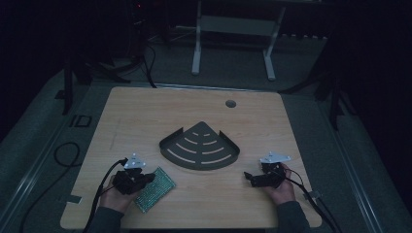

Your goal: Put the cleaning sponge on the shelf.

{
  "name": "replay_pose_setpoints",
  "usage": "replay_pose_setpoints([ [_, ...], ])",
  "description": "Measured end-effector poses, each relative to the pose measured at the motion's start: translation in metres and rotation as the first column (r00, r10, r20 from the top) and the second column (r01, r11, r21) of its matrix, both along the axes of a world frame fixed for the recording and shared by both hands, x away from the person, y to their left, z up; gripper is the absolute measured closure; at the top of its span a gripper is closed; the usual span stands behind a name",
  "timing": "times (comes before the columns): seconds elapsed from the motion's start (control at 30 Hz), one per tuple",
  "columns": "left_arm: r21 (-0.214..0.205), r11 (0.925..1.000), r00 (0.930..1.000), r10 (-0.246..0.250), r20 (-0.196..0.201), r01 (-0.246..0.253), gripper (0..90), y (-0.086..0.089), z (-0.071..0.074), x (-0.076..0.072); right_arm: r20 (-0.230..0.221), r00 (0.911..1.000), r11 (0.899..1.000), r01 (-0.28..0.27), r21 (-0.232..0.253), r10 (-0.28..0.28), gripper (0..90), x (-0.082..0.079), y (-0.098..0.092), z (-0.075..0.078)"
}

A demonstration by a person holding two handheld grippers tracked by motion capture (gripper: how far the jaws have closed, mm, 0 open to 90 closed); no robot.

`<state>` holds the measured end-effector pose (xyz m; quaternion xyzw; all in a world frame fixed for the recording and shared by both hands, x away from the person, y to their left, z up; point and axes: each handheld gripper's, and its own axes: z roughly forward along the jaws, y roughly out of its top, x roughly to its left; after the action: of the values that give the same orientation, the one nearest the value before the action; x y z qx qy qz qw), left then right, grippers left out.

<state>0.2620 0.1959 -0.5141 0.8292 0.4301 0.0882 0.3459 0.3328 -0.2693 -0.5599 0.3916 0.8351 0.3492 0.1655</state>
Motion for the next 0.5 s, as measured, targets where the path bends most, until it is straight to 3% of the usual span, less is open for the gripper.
replay_pose_setpoints([
  [0.17,0.008,0.9998,0.9997,-0.02,-0.015,0.02,90.0,-0.006,-0.004,-0.001,0.0,1.0,1.0,0.0,0.001,0.0,9.7,0.0,0.0,0.0],
  [0.37,0.094,0.9952,0.9988,-0.026,-0.041,0.029,90.0,-0.013,-0.013,0.003,0.0,1.0,1.0,0.0,0.001,0.0,9.7,0.0,0.0,0.0],
  [0.5,0.104,0.9945,0.9995,-0.006,-0.031,0.009,90.0,-0.01,-0.013,0.006,0.0,1.0,1.0,0.0,0.001,0.0,9.7,0.0,0.0,0.0],
])
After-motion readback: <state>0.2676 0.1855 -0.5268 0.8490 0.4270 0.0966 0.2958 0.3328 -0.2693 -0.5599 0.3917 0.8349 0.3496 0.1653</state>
